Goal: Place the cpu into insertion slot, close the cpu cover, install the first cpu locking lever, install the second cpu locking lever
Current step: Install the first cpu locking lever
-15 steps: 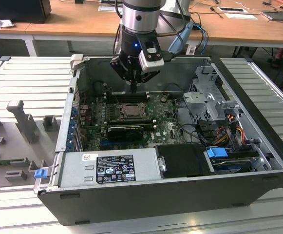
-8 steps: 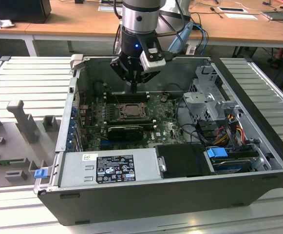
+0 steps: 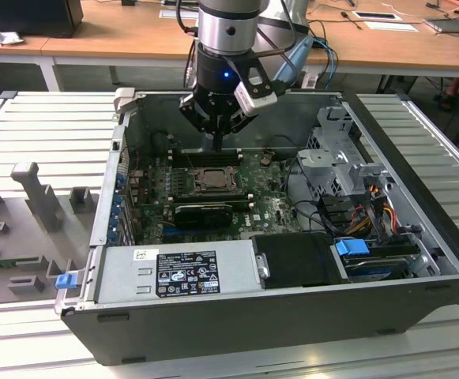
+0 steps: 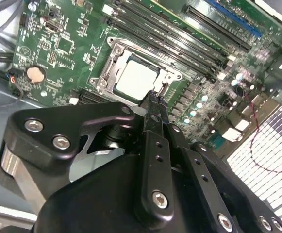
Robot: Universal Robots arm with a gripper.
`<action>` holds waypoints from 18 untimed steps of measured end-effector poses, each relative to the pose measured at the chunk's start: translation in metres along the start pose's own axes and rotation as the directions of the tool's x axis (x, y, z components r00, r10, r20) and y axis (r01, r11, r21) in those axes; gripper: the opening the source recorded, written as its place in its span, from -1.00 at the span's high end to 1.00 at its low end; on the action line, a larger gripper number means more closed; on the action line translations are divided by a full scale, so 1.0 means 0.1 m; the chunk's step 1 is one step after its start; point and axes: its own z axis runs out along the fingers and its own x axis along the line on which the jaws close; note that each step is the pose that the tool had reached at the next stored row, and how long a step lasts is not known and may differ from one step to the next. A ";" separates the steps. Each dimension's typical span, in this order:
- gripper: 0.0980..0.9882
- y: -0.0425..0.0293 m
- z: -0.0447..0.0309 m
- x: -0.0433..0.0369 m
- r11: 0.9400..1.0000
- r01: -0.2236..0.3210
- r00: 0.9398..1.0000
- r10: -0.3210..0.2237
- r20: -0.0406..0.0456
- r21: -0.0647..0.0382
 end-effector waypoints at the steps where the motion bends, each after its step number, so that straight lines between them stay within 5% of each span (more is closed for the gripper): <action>1: 0.98 0.000 0.000 0.000 1.000 0.008 1.000 -0.008 0.000 0.000; 12: 0.98 0.000 0.001 0.000 0.993 0.117 0.993 -0.117 -0.001 0.003; 18: 0.98 0.000 0.008 0.032 0.992 0.130 0.992 -0.130 -0.001 0.003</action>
